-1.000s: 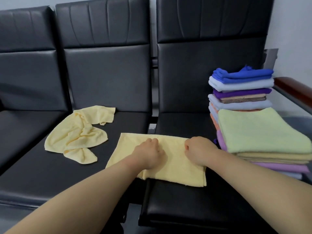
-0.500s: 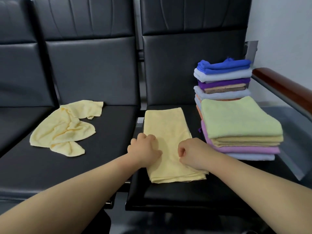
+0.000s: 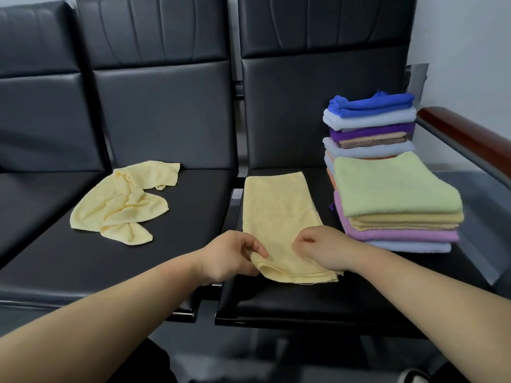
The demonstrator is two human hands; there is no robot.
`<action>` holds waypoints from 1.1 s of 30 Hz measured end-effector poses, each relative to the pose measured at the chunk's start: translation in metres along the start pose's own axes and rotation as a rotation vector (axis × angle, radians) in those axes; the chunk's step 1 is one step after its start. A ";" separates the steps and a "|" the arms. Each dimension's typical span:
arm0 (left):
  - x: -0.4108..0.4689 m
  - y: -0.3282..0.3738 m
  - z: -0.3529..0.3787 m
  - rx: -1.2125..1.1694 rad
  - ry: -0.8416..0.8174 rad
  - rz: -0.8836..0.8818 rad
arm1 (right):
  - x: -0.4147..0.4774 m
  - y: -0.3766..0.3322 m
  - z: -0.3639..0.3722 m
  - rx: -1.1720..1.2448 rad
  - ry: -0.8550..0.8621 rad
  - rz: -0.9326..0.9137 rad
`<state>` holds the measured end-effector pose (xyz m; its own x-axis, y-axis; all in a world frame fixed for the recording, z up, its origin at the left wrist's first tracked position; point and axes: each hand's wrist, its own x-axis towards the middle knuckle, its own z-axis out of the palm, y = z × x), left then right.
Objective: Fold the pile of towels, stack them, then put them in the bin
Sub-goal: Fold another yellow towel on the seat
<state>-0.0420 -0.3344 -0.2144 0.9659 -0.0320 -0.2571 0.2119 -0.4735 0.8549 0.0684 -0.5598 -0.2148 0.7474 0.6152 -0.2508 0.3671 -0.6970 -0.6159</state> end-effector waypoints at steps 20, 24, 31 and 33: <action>-0.001 0.014 -0.048 -0.397 0.180 -0.375 | -0.001 -0.016 -0.008 0.542 0.106 0.221; 0.014 0.007 -0.048 -0.450 0.314 -0.424 | 0.014 -0.017 -0.005 0.636 0.122 0.278; 0.050 -0.007 -0.047 -0.279 0.549 -0.363 | 0.055 -0.021 0.002 0.514 0.295 0.221; 0.059 -0.012 -0.046 -0.142 0.587 -0.349 | 0.068 -0.020 0.004 0.364 0.348 0.194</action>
<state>0.0197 -0.2897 -0.2195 0.7499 0.6013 -0.2758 0.5035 -0.2485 0.8275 0.1098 -0.5026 -0.2225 0.9443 0.2868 -0.1612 0.0350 -0.5749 -0.8175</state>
